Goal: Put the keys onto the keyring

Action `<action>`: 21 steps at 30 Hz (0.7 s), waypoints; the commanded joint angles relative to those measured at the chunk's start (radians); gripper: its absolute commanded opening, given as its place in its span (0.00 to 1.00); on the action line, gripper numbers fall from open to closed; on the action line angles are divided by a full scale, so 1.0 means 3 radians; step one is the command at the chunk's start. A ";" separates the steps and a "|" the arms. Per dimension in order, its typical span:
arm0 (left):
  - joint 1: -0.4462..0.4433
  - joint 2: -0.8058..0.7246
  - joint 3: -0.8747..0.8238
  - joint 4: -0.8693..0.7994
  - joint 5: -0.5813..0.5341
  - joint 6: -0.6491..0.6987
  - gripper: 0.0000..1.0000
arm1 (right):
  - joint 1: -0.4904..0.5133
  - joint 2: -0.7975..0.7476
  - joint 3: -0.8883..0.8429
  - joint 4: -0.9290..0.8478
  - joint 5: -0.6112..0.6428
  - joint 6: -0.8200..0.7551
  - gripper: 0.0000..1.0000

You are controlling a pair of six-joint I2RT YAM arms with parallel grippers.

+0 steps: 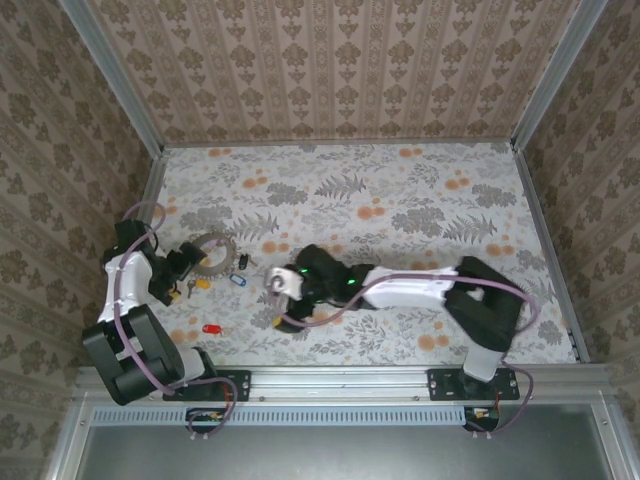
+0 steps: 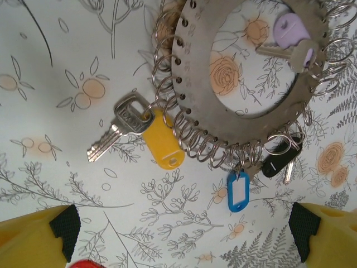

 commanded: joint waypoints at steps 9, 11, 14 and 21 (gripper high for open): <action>0.0350 -0.0067 0.0074 -0.0045 0.0397 -0.0486 1.00 | 0.0315 0.1654 0.1816 -0.0043 -0.0812 -0.0067 0.59; 0.0410 -0.0085 0.0072 -0.0048 0.0443 -0.0511 1.00 | 0.0357 0.1915 0.2142 -0.0241 -0.0828 -0.0131 0.58; 0.0458 -0.0159 0.0020 -0.0040 0.0438 -0.0518 1.00 | 0.0412 0.2252 0.2595 -0.0480 -0.0601 -0.0057 0.57; 0.0471 -0.0276 -0.0127 0.0021 0.0349 -0.0455 1.00 | 0.0418 0.2475 0.2918 -0.1062 0.0118 -0.0065 0.41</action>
